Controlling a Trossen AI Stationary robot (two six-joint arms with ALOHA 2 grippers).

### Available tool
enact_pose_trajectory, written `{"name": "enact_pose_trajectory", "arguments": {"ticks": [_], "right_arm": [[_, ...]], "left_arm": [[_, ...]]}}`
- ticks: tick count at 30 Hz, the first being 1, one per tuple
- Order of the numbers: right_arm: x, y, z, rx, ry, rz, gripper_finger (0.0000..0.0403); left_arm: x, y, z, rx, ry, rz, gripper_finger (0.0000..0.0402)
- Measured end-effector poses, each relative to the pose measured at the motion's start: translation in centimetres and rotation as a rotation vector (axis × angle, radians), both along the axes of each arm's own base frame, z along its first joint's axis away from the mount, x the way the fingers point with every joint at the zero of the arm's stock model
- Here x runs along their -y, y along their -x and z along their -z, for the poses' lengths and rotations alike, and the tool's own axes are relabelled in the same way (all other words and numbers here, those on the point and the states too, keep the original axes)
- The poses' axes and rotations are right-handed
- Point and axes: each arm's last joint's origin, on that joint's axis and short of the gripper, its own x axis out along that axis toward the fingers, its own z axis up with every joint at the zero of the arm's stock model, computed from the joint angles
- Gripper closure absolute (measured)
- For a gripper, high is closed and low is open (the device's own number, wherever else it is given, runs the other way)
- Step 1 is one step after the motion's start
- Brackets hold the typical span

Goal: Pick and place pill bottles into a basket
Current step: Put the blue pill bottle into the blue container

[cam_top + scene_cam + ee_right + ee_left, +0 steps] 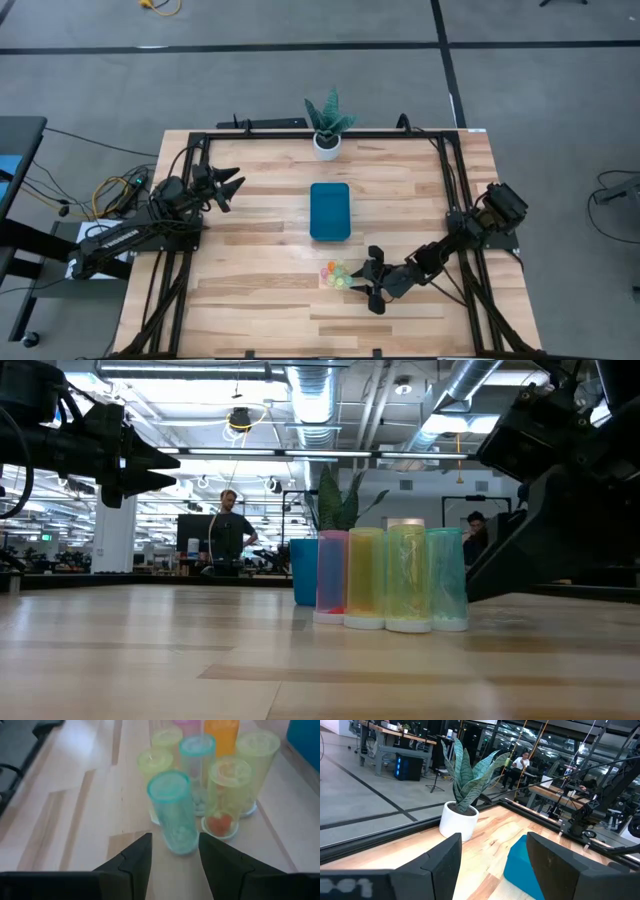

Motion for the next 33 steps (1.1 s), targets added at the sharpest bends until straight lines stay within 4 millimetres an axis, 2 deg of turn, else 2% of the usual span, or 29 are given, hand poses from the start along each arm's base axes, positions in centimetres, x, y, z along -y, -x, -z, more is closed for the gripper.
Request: {"name": "enact_pose_trajectory", "arguments": {"ticks": [24,33], "right_arm": [[0.07,-0.14,-0.12,0.017,0.002,0.031,0.0250],[-0.50,-0.96,-0.84,0.019,0.009,0.025,0.0251]], "left_arm": [[0.00,0.00,-0.01,0.000,0.000,0.000,0.0189],[0.00,0.00,0.00,0.000,0.000,0.000,0.0189]]}}
